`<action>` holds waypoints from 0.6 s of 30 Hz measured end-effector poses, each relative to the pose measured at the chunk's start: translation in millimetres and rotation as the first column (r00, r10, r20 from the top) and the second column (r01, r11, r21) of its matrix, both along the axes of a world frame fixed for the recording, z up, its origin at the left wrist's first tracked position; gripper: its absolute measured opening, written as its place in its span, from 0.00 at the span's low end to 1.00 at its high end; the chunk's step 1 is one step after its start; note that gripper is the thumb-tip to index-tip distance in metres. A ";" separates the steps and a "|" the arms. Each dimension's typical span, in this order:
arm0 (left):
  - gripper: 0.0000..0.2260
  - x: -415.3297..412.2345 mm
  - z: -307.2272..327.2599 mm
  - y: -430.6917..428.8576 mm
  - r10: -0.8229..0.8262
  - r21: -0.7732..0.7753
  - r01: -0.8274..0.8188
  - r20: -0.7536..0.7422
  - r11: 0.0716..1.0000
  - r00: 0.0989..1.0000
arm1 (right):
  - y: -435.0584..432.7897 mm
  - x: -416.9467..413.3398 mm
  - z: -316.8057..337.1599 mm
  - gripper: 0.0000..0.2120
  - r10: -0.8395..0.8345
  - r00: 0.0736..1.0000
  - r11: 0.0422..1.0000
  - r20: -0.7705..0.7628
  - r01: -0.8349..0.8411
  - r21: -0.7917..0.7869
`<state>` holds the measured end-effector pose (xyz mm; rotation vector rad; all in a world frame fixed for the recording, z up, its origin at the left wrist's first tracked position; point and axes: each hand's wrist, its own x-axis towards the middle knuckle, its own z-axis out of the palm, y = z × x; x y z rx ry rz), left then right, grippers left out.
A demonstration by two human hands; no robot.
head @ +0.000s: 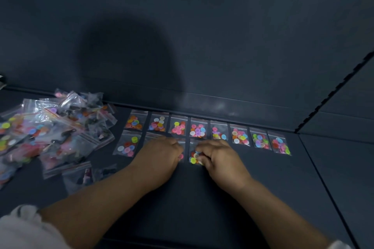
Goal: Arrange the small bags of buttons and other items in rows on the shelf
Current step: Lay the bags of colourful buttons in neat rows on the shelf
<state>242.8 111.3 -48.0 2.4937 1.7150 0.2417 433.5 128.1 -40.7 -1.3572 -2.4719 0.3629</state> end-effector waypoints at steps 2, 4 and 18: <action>0.09 0.4 -0.5 0.3 0.004 -0.003 -0.004 -0.001 1.000 1.000 | 1.3 -1.0 0.1 0.13 0.006 1.000 1.000 0.002 -0.006 -0.006; 0.09 0.4 -0.4 0.3 0.007 0.003 -0.007 0.002 1.000 1.000 | 2.4 -1.7 0.0 0.13 0.014 1.000 1.000 0.001 -0.014 -0.015; 0.16 -43.3 28.0 -33.5 0.149 0.157 -0.155 0.050 0.975 0.988 | -0.1 -43.8 20.0 0.14 0.104 0.995 0.989 0.006 -0.104 0.107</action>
